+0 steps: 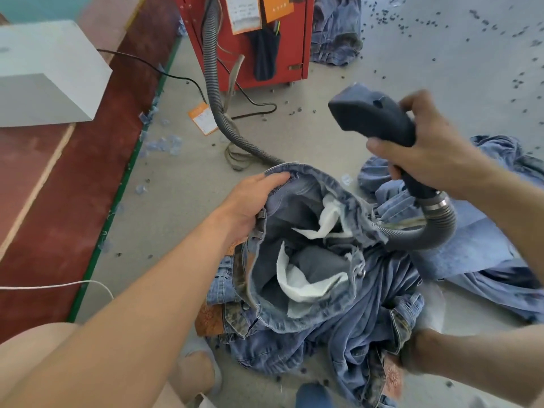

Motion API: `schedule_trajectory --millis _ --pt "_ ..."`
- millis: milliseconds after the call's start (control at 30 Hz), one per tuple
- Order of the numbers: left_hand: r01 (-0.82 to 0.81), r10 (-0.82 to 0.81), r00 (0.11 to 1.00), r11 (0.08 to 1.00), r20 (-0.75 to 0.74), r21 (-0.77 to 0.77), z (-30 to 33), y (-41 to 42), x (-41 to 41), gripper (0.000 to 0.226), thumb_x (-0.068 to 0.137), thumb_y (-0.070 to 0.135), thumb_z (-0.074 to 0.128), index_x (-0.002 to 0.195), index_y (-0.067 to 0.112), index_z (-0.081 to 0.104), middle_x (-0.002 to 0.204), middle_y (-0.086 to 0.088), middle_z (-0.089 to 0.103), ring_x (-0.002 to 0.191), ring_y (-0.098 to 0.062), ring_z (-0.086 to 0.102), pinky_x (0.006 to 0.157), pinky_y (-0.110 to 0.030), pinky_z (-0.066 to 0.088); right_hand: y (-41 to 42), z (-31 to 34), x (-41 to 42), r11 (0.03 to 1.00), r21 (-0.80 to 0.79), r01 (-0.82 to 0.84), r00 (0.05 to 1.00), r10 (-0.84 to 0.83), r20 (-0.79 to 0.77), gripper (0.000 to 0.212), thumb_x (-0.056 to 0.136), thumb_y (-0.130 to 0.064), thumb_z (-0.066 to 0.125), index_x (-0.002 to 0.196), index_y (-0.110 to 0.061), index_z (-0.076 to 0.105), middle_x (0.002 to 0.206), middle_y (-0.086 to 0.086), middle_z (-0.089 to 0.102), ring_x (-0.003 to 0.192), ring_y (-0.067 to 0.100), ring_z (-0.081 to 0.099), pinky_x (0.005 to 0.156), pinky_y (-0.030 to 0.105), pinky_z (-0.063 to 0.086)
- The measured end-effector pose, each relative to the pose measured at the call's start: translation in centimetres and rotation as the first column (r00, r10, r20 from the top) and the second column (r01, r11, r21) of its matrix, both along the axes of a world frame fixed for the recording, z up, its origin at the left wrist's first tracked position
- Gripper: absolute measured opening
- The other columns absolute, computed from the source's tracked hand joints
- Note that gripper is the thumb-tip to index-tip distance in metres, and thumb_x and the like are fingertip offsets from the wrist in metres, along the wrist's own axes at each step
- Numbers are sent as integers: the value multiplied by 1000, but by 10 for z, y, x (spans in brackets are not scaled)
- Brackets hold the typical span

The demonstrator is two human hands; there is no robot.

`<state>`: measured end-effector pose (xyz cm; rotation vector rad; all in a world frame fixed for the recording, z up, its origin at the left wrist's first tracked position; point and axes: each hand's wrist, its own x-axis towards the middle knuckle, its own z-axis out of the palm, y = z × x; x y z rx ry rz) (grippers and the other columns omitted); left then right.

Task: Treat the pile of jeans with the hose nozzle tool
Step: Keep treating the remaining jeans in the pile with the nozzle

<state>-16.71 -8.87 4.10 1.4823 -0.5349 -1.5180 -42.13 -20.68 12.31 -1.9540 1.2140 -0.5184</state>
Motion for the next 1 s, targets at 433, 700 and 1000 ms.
schedule_trajectory --millis 433,700,1000 --pt "-83 42 954 988 296 127 14 -11 -32 19 79 31 73 71 15 68 65 -3 65 59 -16 57 60 -27 41 94 8 29 996 -19 89 996 -88 26 62 65 -72 80 111 -46 48 82 -24 69 65 -8 65 52 17 46" --pt "-85 54 985 977 162 196 17 -13 -49 20 89 23 74 91 3 71 76 -15 76 61 -28 73 59 -35 60 64 -42 34 985 -33 171 980 -173 -96 72 73 -36 89 124 -25 40 90 -10 60 82 2 60 58 20 41" --pt "88 -60 993 952 -104 294 9 -8 -39 39 98 35 63 112 1 75 111 -22 74 97 -37 72 95 -46 58 53 -69 40 999 -51 16 982 -25 -189 61 86 -30 80 134 -18 44 118 6 69 89 19 61 73 30 48"
